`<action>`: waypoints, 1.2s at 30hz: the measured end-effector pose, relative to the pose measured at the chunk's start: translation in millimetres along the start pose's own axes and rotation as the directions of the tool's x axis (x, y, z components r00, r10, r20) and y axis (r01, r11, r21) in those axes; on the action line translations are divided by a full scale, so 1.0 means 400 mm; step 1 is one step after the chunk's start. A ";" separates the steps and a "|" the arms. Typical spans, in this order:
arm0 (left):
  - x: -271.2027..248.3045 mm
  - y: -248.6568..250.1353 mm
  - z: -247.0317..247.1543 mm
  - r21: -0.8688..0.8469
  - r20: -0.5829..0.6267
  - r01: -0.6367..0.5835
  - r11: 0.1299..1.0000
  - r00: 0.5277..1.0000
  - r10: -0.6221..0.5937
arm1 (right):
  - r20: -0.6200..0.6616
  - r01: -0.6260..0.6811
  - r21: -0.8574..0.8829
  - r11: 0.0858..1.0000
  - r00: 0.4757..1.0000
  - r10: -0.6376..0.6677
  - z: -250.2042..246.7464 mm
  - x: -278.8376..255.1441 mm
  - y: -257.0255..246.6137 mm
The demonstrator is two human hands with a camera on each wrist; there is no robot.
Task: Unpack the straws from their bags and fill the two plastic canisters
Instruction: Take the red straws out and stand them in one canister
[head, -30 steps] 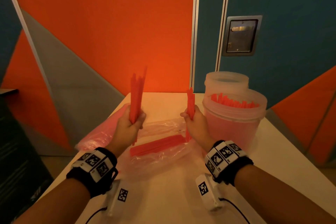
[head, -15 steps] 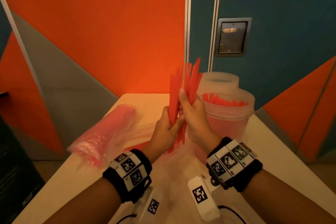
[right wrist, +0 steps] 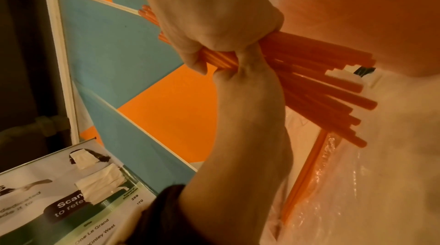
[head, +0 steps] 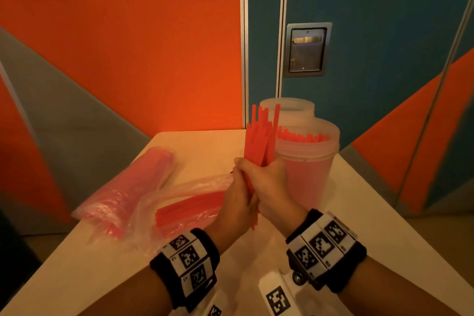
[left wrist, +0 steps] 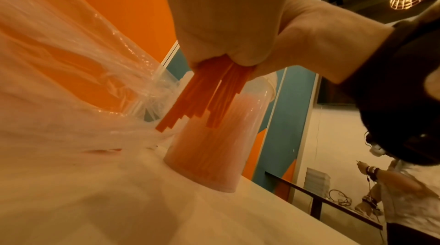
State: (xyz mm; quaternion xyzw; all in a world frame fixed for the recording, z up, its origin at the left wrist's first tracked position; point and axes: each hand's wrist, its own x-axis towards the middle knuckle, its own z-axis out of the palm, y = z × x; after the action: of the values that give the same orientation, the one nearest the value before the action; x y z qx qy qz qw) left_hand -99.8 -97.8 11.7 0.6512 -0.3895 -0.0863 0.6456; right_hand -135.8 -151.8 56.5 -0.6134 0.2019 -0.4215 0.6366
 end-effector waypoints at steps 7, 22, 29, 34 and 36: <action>-0.038 -0.026 0.001 -0.013 0.204 -0.047 0.999 0.978 0.049 | 0.069 -0.028 0.012 1.000 0.997 0.027 -0.023 -0.021 0.037; 0.053 0.072 -0.078 -0.088 0.289 -0.005 0.996 0.957 0.030 | 0.203 0.022 -0.043 0.999 0.979 -0.012 -0.044 -0.023 0.096; 0.049 0.011 0.000 -0.002 -0.098 -0.002 1.000 0.995 0.002 | 0.242 0.111 -0.270 0.956 0.969 -0.044 -0.029 -0.032 0.156; 0.062 0.030 0.012 -0.057 -0.184 -0.062 0.996 0.982 0.050 | 0.238 0.099 -0.268 0.958 0.971 -0.034 -0.028 -0.022 0.140; 0.069 0.045 0.010 -0.034 -0.180 -0.079 0.996 0.981 0.071 | 0.206 0.102 -0.247 0.964 0.977 -0.051 -0.023 -0.011 0.128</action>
State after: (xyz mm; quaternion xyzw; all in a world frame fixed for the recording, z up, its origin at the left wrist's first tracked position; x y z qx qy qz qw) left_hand -90.5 -115.5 38.0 0.6277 -0.3525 -0.0113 0.6940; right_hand -130.3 -159.5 5.1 -0.7368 0.1665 -0.3532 0.5520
